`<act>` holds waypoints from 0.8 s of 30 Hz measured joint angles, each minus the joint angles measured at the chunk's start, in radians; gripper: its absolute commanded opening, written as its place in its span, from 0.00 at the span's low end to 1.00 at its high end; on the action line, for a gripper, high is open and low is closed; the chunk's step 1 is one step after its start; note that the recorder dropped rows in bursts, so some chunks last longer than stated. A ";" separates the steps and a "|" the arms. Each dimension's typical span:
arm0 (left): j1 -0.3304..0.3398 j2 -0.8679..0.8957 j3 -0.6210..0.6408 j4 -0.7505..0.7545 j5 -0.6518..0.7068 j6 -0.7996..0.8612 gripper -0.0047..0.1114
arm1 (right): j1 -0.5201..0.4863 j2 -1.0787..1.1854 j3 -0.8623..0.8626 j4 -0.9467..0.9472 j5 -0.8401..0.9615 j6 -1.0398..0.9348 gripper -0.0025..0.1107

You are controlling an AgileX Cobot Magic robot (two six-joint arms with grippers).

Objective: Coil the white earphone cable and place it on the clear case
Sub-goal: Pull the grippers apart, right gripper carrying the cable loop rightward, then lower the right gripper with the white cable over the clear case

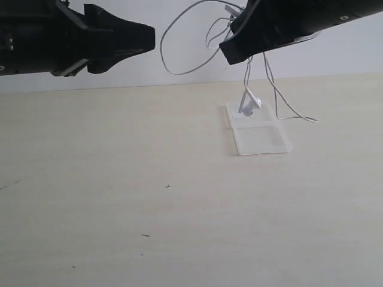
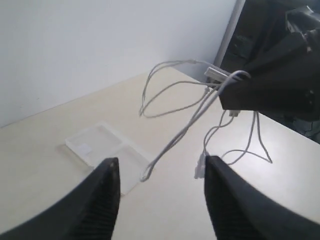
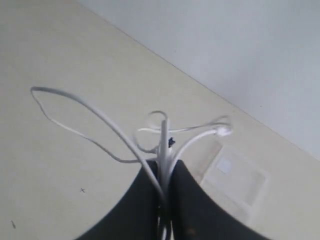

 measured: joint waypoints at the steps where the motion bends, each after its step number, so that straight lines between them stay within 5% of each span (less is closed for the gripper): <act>1: 0.000 0.000 0.000 0.002 0.000 -0.002 0.47 | 0.000 0.000 0.000 -0.029 0.005 0.017 0.02; 9: 0.000 0.000 0.035 0.029 -0.132 -0.002 0.04 | 0.000 0.000 -0.002 -0.337 0.146 0.336 0.02; 18: 0.001 0.079 0.127 0.014 -0.148 -0.020 0.04 | -0.028 0.112 -0.248 -0.443 0.478 0.431 0.02; 24: 0.001 0.118 0.198 0.008 -0.039 -0.050 0.04 | -0.212 0.363 -0.508 -0.196 0.531 0.251 0.02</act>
